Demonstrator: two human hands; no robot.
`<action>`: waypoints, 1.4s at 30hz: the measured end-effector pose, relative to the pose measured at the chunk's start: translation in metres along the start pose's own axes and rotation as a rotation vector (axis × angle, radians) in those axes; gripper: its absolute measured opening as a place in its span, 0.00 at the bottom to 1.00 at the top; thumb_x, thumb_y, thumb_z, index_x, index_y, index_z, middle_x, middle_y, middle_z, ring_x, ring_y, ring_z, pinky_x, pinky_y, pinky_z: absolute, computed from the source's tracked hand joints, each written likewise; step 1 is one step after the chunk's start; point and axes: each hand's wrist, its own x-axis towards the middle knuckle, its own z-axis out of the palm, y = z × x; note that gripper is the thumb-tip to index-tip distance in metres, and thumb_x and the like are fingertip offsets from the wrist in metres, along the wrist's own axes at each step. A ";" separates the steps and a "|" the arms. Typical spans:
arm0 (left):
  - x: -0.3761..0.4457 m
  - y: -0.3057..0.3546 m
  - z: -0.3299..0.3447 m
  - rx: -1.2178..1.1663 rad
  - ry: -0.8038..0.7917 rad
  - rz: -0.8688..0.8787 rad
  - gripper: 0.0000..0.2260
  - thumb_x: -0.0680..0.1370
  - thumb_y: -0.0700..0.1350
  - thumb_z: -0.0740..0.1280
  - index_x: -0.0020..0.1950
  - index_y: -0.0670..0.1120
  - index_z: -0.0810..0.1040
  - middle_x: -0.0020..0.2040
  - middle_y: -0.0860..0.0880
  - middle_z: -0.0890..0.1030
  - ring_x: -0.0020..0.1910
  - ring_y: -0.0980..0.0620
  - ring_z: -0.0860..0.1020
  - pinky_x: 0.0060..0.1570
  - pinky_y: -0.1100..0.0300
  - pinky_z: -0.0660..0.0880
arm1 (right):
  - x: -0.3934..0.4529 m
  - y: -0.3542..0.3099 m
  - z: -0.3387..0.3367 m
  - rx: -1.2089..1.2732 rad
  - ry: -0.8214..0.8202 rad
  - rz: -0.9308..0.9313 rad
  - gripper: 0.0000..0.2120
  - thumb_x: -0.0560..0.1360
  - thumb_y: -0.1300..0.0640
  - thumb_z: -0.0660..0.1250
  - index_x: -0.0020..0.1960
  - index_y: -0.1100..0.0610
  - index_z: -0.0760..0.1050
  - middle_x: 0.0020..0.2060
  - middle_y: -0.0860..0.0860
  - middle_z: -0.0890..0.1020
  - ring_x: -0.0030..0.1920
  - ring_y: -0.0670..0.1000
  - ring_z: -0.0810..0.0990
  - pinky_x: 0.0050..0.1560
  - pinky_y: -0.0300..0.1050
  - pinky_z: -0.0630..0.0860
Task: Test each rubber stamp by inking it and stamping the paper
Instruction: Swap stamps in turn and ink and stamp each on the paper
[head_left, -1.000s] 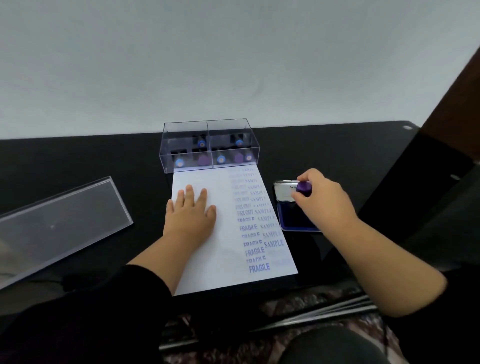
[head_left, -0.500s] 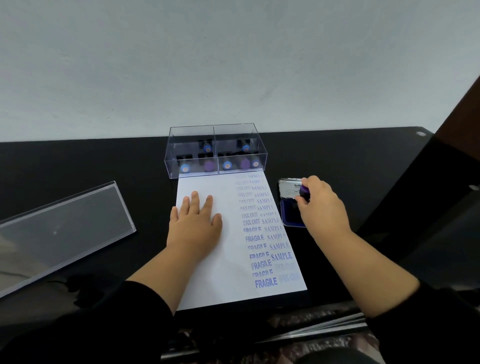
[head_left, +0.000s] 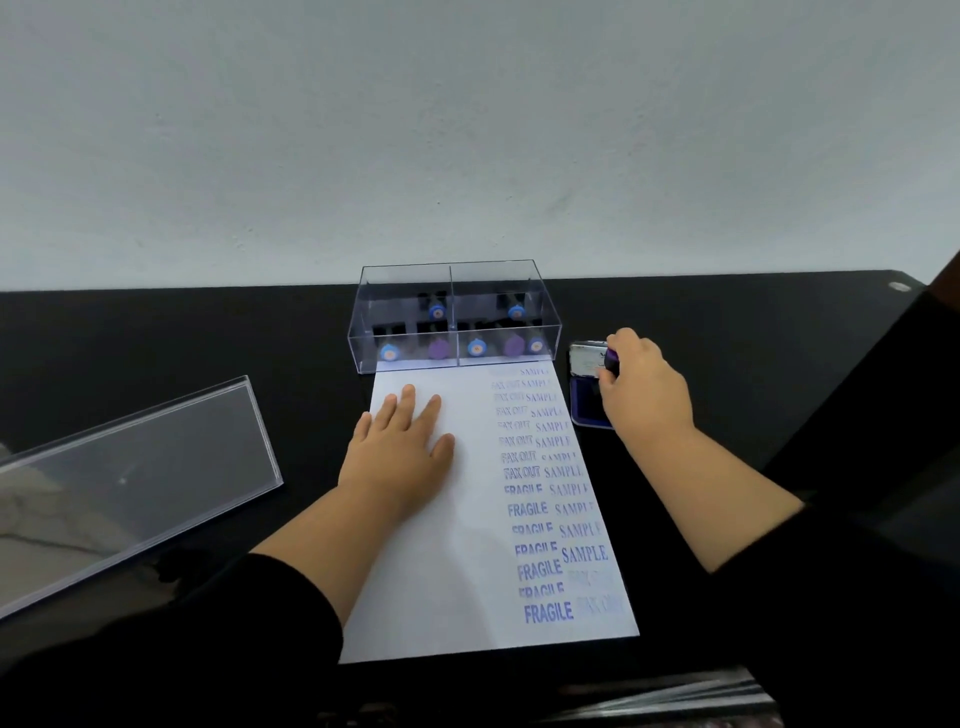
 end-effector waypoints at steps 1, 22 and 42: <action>0.002 -0.001 0.000 0.000 -0.001 0.003 0.25 0.82 0.57 0.45 0.78 0.55 0.43 0.78 0.51 0.39 0.77 0.53 0.40 0.74 0.53 0.38 | -0.001 0.001 0.001 -0.001 0.010 -0.009 0.10 0.79 0.58 0.60 0.59 0.58 0.66 0.53 0.56 0.73 0.45 0.57 0.76 0.43 0.50 0.74; 0.011 -0.017 -0.009 -0.177 0.058 -0.043 0.24 0.81 0.56 0.52 0.78 0.57 0.52 0.78 0.56 0.49 0.77 0.52 0.49 0.73 0.56 0.48 | 0.014 -0.056 0.011 0.287 0.022 -0.120 0.14 0.77 0.55 0.65 0.61 0.55 0.68 0.55 0.53 0.75 0.48 0.53 0.76 0.47 0.51 0.76; 0.030 -0.022 -0.010 -0.058 0.076 -0.034 0.26 0.81 0.59 0.50 0.78 0.56 0.48 0.79 0.53 0.45 0.76 0.51 0.49 0.73 0.57 0.45 | 0.043 -0.081 0.058 0.442 0.017 -0.106 0.12 0.76 0.54 0.66 0.59 0.52 0.71 0.54 0.46 0.76 0.42 0.47 0.74 0.43 0.43 0.72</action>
